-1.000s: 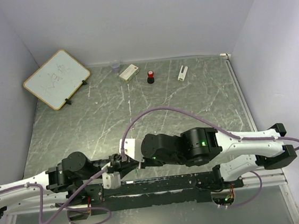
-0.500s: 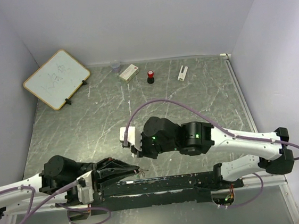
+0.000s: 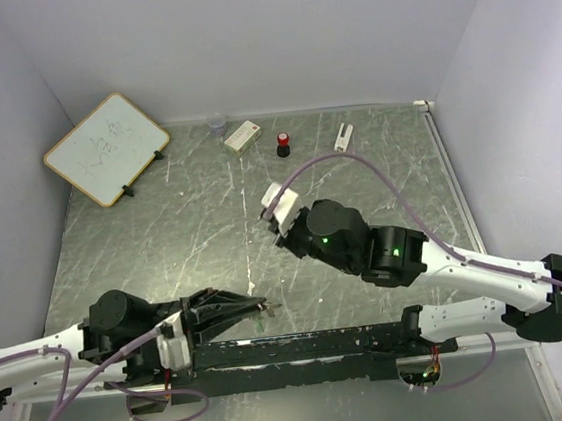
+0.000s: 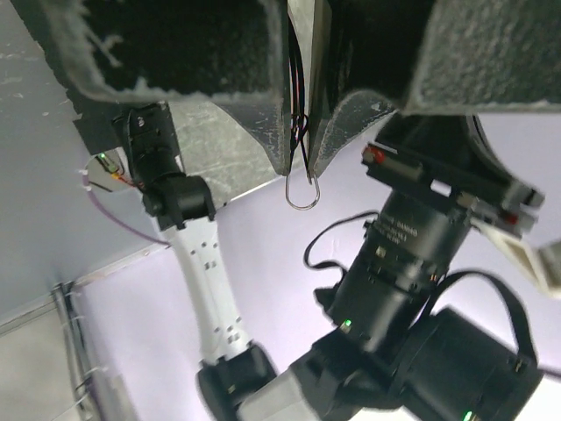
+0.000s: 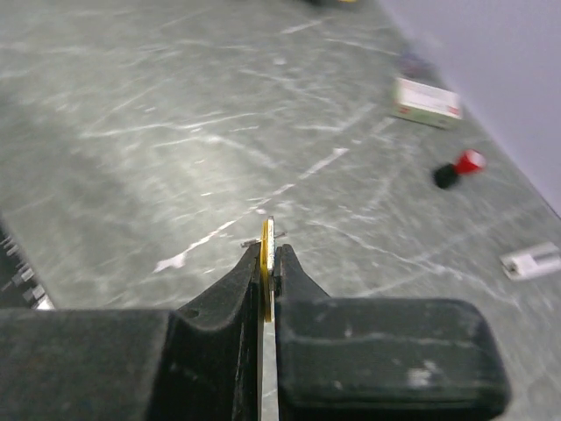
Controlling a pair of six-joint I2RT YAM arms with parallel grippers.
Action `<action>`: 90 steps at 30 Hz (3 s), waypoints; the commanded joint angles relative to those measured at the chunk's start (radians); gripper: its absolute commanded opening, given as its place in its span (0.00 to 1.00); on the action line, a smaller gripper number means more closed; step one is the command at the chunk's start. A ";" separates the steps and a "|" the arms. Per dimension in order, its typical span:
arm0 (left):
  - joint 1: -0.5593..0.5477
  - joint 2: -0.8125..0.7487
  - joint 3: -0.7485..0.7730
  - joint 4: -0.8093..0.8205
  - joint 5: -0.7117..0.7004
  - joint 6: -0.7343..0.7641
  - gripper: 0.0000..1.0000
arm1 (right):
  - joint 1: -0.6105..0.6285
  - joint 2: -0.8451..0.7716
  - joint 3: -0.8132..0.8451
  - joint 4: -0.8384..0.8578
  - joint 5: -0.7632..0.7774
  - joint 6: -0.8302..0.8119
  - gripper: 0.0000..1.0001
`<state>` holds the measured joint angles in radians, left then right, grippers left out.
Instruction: Remove the keys from the keyring
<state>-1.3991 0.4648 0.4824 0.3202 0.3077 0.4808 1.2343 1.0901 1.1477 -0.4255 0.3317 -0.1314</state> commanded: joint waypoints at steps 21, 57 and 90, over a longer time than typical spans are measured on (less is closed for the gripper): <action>0.074 0.348 0.131 0.171 -0.809 -0.175 0.07 | -0.736 0.168 -0.351 0.437 -0.022 0.324 0.00; 0.735 0.899 0.212 0.371 -0.051 -0.656 0.07 | -0.845 0.605 -0.390 0.723 -0.168 0.398 0.00; 0.746 0.874 0.297 0.173 -0.141 -0.640 0.07 | -0.605 0.240 -0.655 0.969 -0.448 0.223 0.45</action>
<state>-0.6594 1.4036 0.7380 0.4812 0.1490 -0.1436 0.5385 1.3617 0.5426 0.4145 -0.0200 0.1703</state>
